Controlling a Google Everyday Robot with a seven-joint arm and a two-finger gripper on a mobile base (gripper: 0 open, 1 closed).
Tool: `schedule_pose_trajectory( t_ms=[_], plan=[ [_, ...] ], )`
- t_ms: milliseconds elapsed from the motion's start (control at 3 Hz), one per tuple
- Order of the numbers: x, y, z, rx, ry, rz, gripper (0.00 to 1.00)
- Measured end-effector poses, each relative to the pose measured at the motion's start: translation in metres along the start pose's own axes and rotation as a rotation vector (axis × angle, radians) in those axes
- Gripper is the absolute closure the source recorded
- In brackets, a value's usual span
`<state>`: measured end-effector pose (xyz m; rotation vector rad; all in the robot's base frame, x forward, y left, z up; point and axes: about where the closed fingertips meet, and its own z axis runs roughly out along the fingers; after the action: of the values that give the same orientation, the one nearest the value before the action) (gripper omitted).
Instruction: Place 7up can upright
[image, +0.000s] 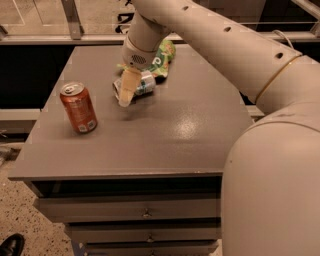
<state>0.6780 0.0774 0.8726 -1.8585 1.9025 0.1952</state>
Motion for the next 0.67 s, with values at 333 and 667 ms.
schedule_pose_trajectory(
  t_ms=[333,667],
  plan=[
    [0.0084,0.0043,0.0001,-0.066,0.037,-0.067,0.0],
    [0.0132,0.0075,0.0038,-0.107,0.053,-0.091,0.0]
  ],
)
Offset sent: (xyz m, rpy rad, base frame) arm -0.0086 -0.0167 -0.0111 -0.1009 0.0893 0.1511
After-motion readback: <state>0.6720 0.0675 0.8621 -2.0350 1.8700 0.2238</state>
